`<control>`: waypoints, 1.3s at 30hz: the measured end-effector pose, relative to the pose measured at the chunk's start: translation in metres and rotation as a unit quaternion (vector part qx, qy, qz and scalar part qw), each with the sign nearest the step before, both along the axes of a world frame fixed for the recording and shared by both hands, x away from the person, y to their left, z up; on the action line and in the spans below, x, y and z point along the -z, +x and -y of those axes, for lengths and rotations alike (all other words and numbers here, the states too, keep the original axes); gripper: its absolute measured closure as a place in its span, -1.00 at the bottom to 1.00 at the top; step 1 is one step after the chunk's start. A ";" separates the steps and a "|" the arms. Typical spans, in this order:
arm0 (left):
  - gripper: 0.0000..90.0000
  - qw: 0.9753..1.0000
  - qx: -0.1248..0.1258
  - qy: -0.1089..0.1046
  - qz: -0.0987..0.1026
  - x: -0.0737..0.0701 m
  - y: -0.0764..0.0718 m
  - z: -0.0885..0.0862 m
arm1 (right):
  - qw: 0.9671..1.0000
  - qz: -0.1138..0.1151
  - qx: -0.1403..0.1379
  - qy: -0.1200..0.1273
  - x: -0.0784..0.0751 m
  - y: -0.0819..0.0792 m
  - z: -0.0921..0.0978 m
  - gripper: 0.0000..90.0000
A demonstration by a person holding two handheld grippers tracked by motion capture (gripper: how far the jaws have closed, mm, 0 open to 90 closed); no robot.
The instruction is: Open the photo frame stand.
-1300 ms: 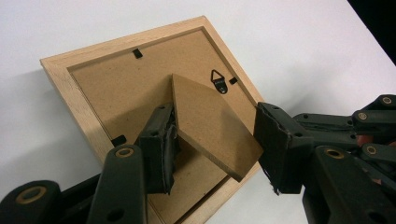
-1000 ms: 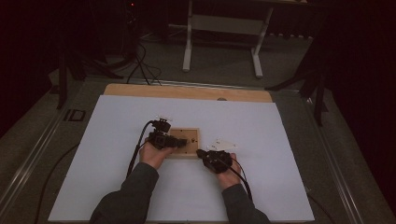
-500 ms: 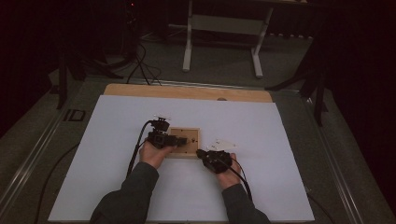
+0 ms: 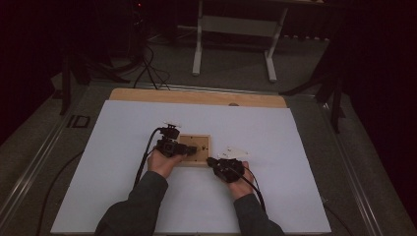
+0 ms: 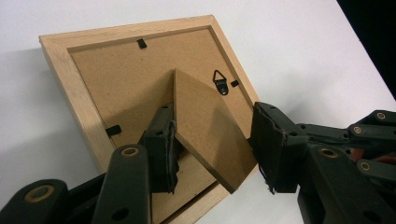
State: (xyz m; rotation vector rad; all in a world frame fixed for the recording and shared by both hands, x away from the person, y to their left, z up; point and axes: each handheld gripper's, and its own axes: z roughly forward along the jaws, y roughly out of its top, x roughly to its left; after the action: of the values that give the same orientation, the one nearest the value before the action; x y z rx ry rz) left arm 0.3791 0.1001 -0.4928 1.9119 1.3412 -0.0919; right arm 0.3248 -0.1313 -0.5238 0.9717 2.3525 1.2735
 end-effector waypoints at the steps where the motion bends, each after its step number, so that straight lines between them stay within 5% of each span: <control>1: 0.19 1.000 0.000 0.000 0.000 0.000 0.000 0.000 | 1.000 0.000 0.000 0.000 0.000 0.000 0.000 0.90; 19: 0.25 1.000 -0.002 0.023 0.003 0.000 -0.002 0.002 | 1.000 0.003 -0.004 -0.005 -0.001 -0.001 -0.002 0.69; 39: 0.26 0.997 0.018 0.057 0.054 -0.005 -0.018 0.006 | 1.000 -0.002 0.012 -0.005 -0.009 0.005 0.009 0.41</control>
State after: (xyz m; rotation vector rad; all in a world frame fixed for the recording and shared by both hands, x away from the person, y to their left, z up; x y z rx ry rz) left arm 0.3607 0.0936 -0.4875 2.0069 1.2647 0.0717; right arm 0.3295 -0.1403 -0.5149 0.9981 2.3401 1.2503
